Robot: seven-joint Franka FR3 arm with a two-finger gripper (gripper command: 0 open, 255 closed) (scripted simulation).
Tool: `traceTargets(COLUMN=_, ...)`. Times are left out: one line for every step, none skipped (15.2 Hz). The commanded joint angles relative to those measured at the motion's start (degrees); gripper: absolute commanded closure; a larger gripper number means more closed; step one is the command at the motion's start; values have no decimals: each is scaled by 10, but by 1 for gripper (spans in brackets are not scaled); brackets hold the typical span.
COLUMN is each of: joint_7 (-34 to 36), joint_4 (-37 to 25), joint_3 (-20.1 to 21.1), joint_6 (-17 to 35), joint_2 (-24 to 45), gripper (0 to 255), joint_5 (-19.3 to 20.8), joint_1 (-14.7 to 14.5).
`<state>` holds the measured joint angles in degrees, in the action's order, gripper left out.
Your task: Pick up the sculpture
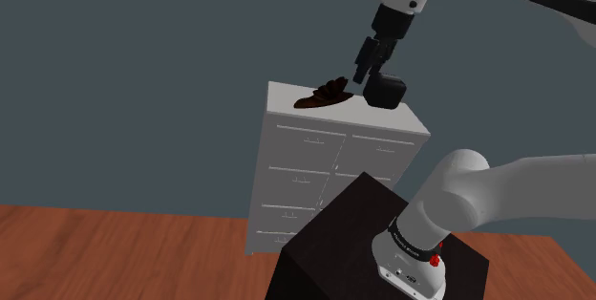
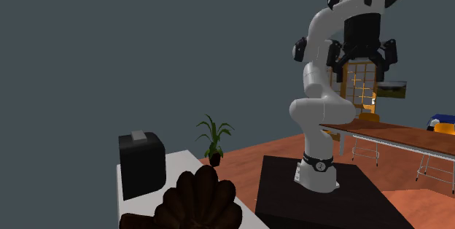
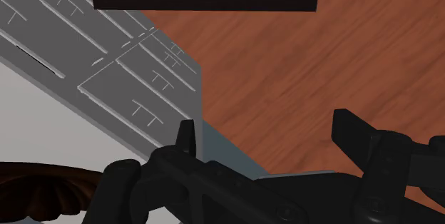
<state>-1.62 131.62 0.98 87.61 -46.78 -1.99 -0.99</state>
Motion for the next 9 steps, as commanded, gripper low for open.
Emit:
traceTargets(joint_7=0, joint_4=0, joint_3=0, joint_6=0, joint_2=0, gripper=0, joint_5=0, joint_1=0)
traceTargets(joint_7=-24, joint_4=10, joint_3=-13, joint_6=12, joint_2=0, gripper=0, joint_5=10, joint_1=-1)
traceTargets(joint_7=-48, joint_4=19, joint_3=-26, joint_6=24, joint_2=1, gripper=0, joint_5=21, joint_1=-2)
traceTargets(joint_7=-72, joint_4=27, joint_3=-39, joint_6=36, joint_2=3, gripper=0, joint_5=31, joint_1=-2)
traceTargets(joint_7=-96, joint_4=34, joint_3=-53, joint_6=49, joint_2=6, gripper=0, joint_5=42, joint_1=-3)
traceTargets(joint_7=-120, joint_4=40, joint_3=-66, joint_6=62, joint_2=11, gripper=0, joint_5=51, joint_1=-4)
traceTargets(joint_7=-143, joint_4=45, joint_3=-80, joint_6=76, joint_2=16, gripper=0, joint_5=61, joint_1=-4)
traceTargets(joint_7=-167, joint_4=49, joint_3=-93, joint_6=90, joint_2=23, gripper=0, joint_5=70, joint_1=-5)
traceTargets(joint_7=-190, joint_4=52, joint_3=-107, joint_6=104, joint_2=31, gripper=0, joint_5=79, joint_1=-6)
